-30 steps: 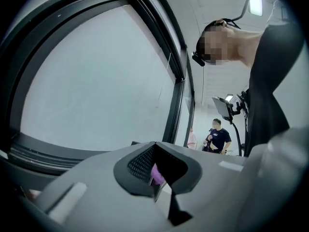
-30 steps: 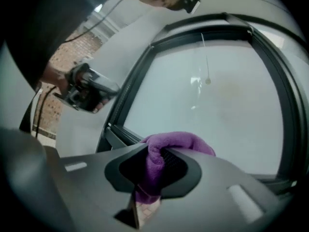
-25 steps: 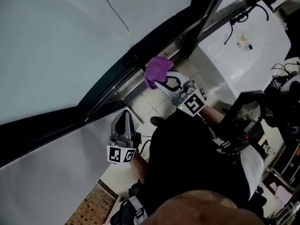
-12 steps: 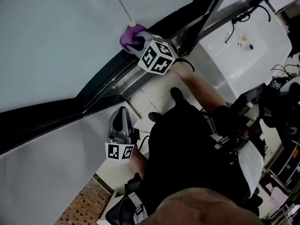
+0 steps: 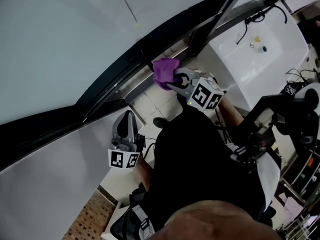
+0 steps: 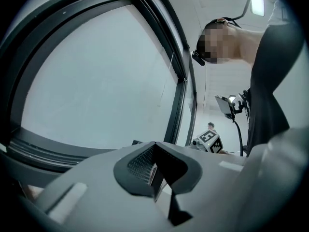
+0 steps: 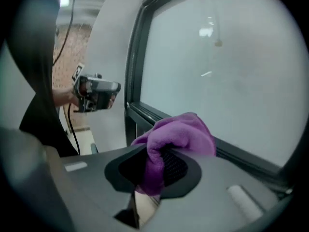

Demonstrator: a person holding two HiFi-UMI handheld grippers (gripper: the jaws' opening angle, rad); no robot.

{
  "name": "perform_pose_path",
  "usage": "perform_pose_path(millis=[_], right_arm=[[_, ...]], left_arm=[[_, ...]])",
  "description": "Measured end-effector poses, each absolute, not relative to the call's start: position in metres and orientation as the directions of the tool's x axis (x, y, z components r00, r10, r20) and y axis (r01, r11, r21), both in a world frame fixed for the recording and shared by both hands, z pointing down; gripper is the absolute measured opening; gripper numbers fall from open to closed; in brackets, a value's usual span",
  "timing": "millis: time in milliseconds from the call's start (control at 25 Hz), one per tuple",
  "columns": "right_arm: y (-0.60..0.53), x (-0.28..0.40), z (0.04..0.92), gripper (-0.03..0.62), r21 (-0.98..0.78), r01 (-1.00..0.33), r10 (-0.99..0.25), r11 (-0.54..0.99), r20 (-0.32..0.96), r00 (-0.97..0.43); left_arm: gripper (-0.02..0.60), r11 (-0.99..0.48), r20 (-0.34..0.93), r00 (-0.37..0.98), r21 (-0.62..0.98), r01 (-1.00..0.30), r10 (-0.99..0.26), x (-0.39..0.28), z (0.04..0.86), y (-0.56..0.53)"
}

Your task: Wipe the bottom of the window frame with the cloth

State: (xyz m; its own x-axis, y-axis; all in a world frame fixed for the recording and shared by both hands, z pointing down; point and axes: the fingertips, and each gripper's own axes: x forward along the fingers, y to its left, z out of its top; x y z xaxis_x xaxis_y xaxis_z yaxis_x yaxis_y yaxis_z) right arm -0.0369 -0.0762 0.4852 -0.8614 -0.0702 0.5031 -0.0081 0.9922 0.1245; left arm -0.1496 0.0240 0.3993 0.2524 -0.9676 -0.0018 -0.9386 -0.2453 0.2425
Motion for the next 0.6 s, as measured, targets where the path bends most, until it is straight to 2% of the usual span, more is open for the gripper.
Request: perform_pose_path(millis=[40, 120, 200, 240, 400, 600], right_arm=[[-0.080, -0.034, 0.480, 0.064, 0.068, -0.038, -0.064, 0.997, 0.441, -0.895], [-0.110, -0.030, 0.457, 0.064, 0.061, -0.160, -0.171, 0.985, 0.305, -0.937], [-0.155, -0.037, 0.442, 0.064, 0.196, -0.286, -0.327, 0.938, 0.228, -0.917], [-0.173, -0.047, 0.444, 0.064, 0.292, -0.304, -0.374, 0.907, 0.225, -0.899], [-0.202, -0.104, 0.475, 0.064, 0.612, -0.122, -0.391, 0.781, 0.327, -0.861], [-0.198, -0.131, 0.481, 0.064, 0.750, 0.041, -0.344, 0.661, 0.350, -0.871]], left_arm=[[0.002, -0.254, -0.001, 0.262, 0.240, -0.937, -0.965, -0.147, 0.398, 0.023], [0.002, -0.266, 0.000, 0.273, 0.235, -0.935, -0.962, -0.144, 0.395, 0.021], [0.002, -0.266, 0.001, 0.274, 0.229, -0.936, -0.962, -0.143, 0.394, 0.022], [0.002, -0.264, 0.001, 0.271, 0.227, -0.937, -0.962, -0.142, 0.394, 0.023], [0.002, -0.248, 0.000, 0.254, 0.216, -0.944, -0.967, -0.137, 0.391, 0.031], [0.002, -0.204, 0.003, 0.209, 0.210, -0.956, -0.978, -0.147, 0.391, 0.041]])
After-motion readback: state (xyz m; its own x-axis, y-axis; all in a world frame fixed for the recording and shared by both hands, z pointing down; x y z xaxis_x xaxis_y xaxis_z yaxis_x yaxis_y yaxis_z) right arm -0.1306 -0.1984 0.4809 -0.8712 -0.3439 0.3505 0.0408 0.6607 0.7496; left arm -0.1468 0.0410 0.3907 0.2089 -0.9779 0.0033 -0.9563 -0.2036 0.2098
